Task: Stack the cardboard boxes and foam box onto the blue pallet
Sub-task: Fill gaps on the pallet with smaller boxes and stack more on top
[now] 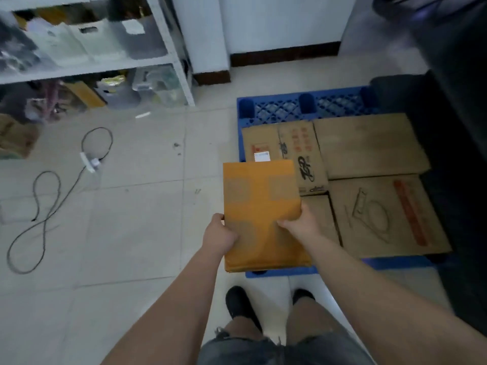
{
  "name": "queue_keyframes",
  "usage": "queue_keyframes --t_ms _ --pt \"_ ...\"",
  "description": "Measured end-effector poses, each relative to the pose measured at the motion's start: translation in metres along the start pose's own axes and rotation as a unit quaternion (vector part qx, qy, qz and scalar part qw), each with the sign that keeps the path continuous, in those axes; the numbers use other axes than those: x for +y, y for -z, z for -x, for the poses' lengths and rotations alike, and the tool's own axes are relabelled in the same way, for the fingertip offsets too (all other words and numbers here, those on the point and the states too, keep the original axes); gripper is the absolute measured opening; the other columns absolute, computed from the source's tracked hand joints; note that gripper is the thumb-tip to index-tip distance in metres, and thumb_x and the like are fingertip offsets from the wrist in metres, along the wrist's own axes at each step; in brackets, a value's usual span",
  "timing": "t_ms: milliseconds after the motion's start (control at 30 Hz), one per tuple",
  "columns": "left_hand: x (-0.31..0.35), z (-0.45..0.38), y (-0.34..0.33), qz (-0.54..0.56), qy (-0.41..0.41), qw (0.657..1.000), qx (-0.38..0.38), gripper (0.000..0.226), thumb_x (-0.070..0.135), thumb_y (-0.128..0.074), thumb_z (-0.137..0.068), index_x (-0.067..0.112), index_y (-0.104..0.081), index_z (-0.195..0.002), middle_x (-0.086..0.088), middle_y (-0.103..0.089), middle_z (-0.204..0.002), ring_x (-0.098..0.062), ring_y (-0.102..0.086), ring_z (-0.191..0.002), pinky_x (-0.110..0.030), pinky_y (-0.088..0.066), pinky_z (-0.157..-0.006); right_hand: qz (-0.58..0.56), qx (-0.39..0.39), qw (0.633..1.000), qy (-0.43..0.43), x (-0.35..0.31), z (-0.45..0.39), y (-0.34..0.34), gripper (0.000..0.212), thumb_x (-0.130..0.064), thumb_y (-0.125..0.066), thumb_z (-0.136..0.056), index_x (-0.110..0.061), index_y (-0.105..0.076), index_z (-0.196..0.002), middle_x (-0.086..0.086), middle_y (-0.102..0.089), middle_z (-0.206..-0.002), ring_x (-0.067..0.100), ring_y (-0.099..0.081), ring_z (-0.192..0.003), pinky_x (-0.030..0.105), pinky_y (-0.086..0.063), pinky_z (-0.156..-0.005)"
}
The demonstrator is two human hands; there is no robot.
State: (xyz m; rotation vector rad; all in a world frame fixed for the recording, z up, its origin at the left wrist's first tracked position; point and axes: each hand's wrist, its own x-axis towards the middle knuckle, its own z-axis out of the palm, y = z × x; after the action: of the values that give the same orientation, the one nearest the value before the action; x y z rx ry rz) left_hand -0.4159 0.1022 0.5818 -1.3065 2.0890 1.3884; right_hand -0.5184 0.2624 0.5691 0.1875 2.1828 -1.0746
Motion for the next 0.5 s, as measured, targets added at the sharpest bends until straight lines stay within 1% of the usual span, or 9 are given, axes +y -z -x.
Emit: queue_keyframes --t_ms 100,167,233,300,333,367,433,500 --pt "0.011 -0.018 -0.025 -0.053 -0.009 0.998 -0.044 0.056 0.006 -0.06 -0.08 0.007 -0.038 -0.132 -0.017 -0.06 -0.118 -0.035 -0.059 -0.105 -0.045 -0.052 -0.088 0.002 0.033 0.999 -0.027 0.013 -0.015 0.016 0.074 -0.026 -0.076 -0.075 -0.017 -0.038 -0.137 0.01 -0.051 -0.133 0.031 -0.049 -0.122 0.046 -0.04 -0.103" --pt "0.017 -0.028 -0.045 -0.075 -0.011 0.994 -0.072 0.052 0.007 -0.059 -0.081 0.008 -0.038 -0.129 -0.016 -0.06 -0.118 -0.036 -0.059 -0.104 -0.046 -0.052 -0.088 0.002 0.045 0.998 -0.05 0.025 -0.027 0.028 0.072 -0.025 -0.076 -0.074 -0.016 -0.04 -0.136 0.009 -0.051 -0.133 0.03 -0.049 -0.122 0.044 -0.041 -0.104" --pt "0.023 -0.041 -0.066 -0.101 -0.009 0.99 -0.099 0.044 0.008 -0.057 -0.083 0.009 -0.04 -0.124 -0.016 -0.059 -0.117 -0.035 -0.058 -0.103 -0.046 -0.052 -0.087 0.004 0.044 0.996 -0.078 0.039 -0.04 0.041 0.07 -0.024 -0.076 -0.075 -0.015 -0.04 -0.134 0.008 -0.051 -0.132 0.03 -0.049 -0.121 0.04 -0.04 -0.101" --pt "0.029 -0.055 -0.09 -0.135 -0.014 0.984 -0.117 0.032 0.01 -0.053 -0.087 0.009 -0.041 -0.116 -0.018 -0.059 -0.114 -0.033 -0.057 -0.098 -0.042 -0.05 -0.083 0.006 0.042 0.995 -0.091 0.056 -0.058 0.054 0.069 -0.022 -0.075 -0.075 -0.016 -0.04 -0.134 0.008 -0.052 -0.13 0.029 -0.049 -0.12 0.036 -0.04 -0.096" --pt "0.031 -0.064 -0.103 -0.148 -0.015 0.981 -0.127 0.031 0.01 -0.05 -0.088 0.008 -0.04 -0.118 -0.018 -0.059 -0.114 -0.032 -0.057 -0.096 -0.04 -0.048 -0.08 0.011 0.043 0.994 -0.095 0.065 -0.068 0.06 0.068 -0.021 -0.075 -0.075 -0.016 -0.041 -0.133 0.009 -0.052 -0.13 0.029 -0.05 -0.119 0.034 -0.041 -0.093" --pt "0.032 -0.073 -0.117 -0.159 -0.016 0.977 -0.138 0.036 0.009 -0.049 -0.09 0.008 -0.038 -0.124 -0.018 -0.058 -0.115 -0.03 -0.056 -0.096 -0.037 -0.046 -0.077 0.022 0.044 0.993 -0.103 0.074 -0.079 0.066 0.068 -0.022 -0.075 -0.075 -0.016 -0.041 -0.133 0.009 -0.052 -0.13 0.029 -0.05 -0.118 0.033 -0.041 -0.092" --pt "0.033 -0.093 -0.146 -0.167 -0.013 0.974 -0.151 0.046 0.004 -0.045 -0.092 0.008 -0.032 -0.136 -0.017 -0.057 -0.121 -0.023 -0.052 -0.092 -0.032 -0.041 -0.074 0.054 0.043 0.99 -0.122 0.09 -0.102 0.079 0.072 -0.024 -0.074 -0.075 -0.015 -0.037 -0.137 0.009 -0.05 -0.132 0.03 -0.05 -0.119 0.035 -0.042 -0.093" --pt "0.033 -0.112 -0.178 -0.163 -0.004 0.973 -0.164 0.049 0.001 -0.043 -0.092 0.011 -0.031 -0.139 -0.014 -0.056 -0.124 -0.019 -0.05 -0.089 -0.029 -0.041 -0.071 0.067 0.035 0.988 -0.132 0.108 -0.128 0.091 0.071 -0.021 -0.074 -0.076 -0.014 -0.038 -0.137 0.009 -0.052 -0.131 0.03 -0.05 -0.119 0.036 -0.042 -0.094"
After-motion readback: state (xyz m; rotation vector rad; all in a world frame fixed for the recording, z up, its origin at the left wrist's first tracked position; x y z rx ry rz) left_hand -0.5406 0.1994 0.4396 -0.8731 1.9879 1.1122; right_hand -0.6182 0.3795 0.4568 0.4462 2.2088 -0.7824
